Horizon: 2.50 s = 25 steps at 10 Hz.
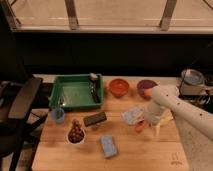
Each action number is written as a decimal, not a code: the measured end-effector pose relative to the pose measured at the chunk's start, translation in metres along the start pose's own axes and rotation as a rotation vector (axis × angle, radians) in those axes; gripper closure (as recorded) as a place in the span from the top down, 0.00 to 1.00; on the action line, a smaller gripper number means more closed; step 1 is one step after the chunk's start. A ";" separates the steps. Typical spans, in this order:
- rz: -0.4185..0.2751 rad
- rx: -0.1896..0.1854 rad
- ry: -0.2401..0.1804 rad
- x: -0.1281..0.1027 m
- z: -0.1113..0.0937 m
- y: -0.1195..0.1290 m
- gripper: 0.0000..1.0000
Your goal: Place pepper in tray
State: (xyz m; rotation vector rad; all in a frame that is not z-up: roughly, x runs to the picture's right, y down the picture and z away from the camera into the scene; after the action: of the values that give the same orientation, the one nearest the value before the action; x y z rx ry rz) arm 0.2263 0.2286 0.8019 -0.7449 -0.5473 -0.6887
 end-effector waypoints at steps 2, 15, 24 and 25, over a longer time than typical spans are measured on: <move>0.017 -0.005 -0.017 -0.003 0.005 0.007 0.80; 0.083 0.047 0.034 0.017 -0.015 0.013 0.00; -0.134 0.323 0.177 0.034 -0.164 -0.131 0.00; -0.165 0.347 0.163 0.026 -0.167 -0.153 0.00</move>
State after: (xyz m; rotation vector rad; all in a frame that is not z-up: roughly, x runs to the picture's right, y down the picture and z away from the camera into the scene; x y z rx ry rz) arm 0.1660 0.0093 0.7804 -0.3184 -0.5640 -0.7753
